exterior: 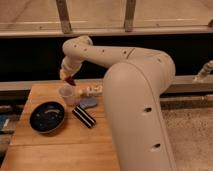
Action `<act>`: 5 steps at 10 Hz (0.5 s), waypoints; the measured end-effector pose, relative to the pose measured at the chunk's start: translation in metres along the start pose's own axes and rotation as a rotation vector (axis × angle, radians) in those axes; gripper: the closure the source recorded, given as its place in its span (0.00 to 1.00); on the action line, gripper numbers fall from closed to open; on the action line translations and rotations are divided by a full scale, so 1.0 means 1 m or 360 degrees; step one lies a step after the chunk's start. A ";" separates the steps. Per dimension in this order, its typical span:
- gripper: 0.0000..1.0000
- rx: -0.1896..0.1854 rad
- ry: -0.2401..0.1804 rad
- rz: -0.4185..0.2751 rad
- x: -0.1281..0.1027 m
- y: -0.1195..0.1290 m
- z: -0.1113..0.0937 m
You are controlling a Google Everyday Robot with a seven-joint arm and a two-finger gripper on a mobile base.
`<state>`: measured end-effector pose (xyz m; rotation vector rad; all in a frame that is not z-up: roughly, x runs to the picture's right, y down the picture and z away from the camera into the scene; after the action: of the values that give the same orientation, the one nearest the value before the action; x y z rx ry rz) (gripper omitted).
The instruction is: Place the pepper in the ceramic cup
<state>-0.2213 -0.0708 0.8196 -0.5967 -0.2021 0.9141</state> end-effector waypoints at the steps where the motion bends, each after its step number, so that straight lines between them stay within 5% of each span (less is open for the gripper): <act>1: 1.00 0.0001 0.0020 0.0000 -0.001 0.000 0.006; 5: 1.00 -0.0027 0.0074 -0.0011 0.002 0.002 0.023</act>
<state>-0.2312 -0.0592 0.8368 -0.6322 -0.1703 0.8920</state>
